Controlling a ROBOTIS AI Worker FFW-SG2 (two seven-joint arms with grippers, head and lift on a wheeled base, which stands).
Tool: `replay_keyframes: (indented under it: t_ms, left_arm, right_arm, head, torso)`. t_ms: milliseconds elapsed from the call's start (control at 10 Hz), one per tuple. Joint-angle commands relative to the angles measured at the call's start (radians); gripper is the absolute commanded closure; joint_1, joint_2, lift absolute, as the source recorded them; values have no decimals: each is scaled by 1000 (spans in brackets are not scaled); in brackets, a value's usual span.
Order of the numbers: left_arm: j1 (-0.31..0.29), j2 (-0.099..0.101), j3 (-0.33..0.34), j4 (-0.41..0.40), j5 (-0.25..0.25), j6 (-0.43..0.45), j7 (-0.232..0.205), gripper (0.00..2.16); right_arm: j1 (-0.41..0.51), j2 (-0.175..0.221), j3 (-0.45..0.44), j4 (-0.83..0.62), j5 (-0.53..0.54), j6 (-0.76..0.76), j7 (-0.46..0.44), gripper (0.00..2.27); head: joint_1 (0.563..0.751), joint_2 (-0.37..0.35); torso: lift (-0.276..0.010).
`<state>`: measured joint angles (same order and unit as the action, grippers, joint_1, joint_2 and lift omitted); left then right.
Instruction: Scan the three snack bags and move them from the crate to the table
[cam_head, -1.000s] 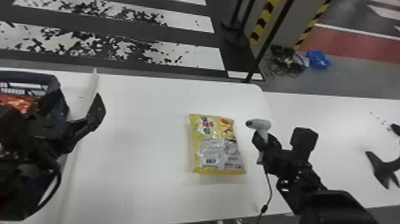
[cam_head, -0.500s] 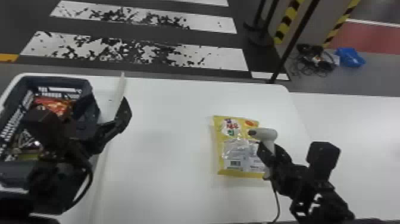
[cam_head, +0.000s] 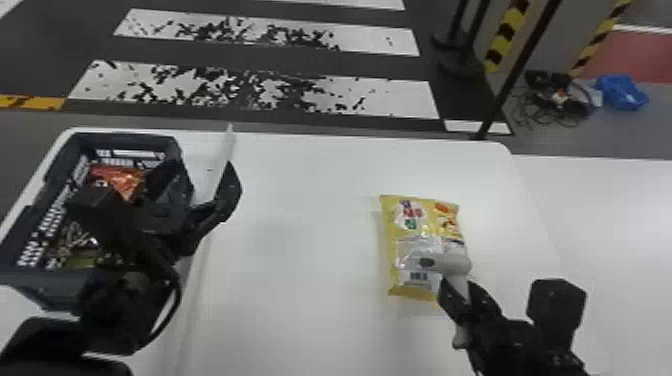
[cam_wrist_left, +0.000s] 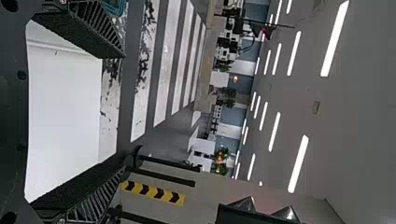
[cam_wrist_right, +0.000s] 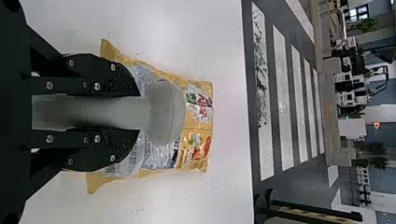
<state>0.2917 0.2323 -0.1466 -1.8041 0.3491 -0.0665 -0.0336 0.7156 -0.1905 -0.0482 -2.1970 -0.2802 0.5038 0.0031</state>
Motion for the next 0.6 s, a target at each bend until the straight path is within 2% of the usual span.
replay_keyframes:
  t_ms: [0, 500]
  left_arm:
    - [4, -1, 1, 0, 1, -11, 0, 29]
    - [34, 1, 10, -11, 1, -45, 1, 29]
  right_arm:
    - [18, -1, 17, 0, 1, -7, 0, 2243]
    - [-21, -1, 60, 103, 15, -53, -3, 2243]
  head:
    - [695, -73]
    - [695, -50]
  torso:
    - [-62]
    - [-62]
